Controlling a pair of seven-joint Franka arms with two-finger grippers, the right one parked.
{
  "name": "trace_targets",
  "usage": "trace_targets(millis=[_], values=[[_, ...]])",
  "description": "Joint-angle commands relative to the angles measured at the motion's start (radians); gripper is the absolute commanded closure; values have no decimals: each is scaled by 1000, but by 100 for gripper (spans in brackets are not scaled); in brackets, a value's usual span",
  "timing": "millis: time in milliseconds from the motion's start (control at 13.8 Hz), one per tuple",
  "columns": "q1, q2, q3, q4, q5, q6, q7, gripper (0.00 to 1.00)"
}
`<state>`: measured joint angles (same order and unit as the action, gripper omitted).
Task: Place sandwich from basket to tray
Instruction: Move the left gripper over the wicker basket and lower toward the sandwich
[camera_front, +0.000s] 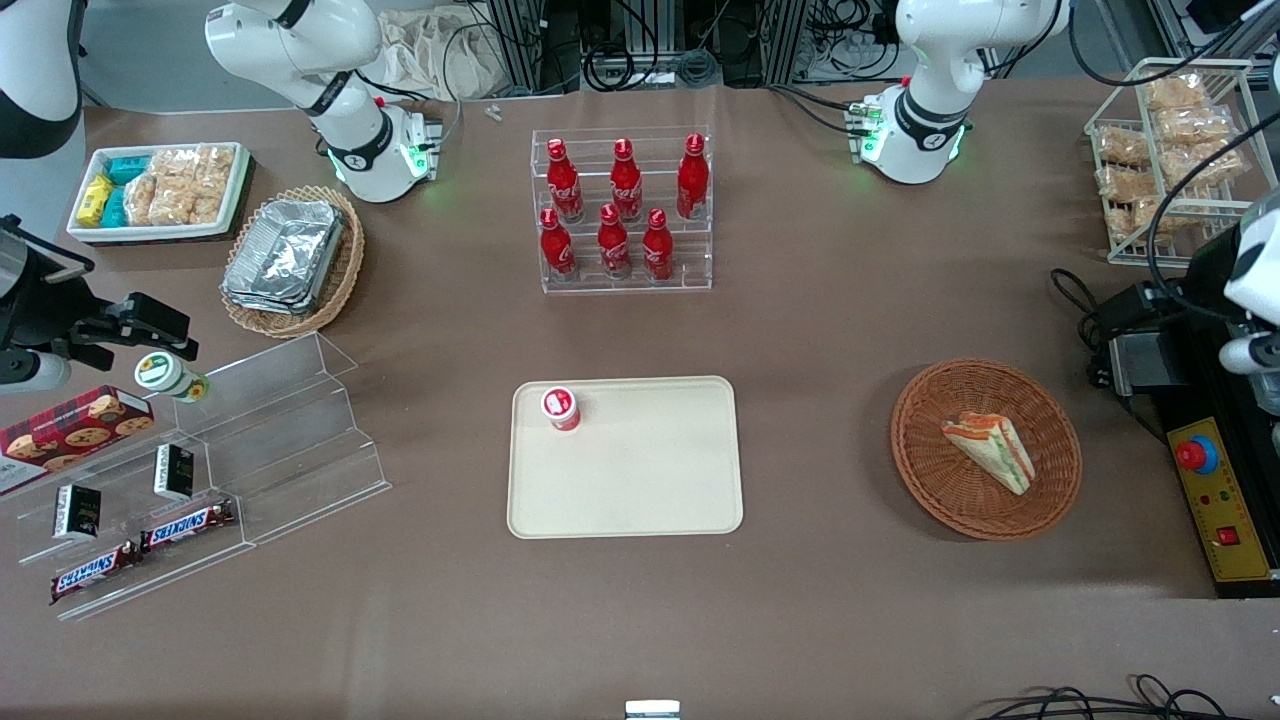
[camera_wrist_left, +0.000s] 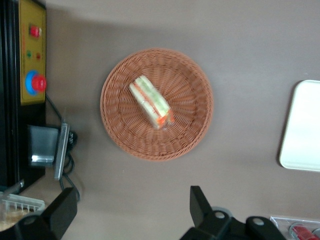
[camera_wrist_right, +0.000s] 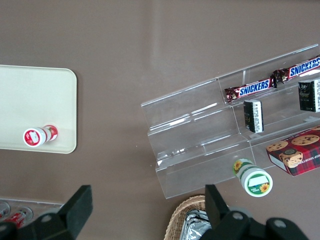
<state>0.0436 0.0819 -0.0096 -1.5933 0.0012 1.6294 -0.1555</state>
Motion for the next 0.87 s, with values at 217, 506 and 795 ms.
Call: trace_targets(millis=[217,506,795], values=[[15,44,22,-115,-3,79,-154,0],[15,36,22,-244,0,213,-210,0],[15,51,22,-374,-3,426,-272,0]])
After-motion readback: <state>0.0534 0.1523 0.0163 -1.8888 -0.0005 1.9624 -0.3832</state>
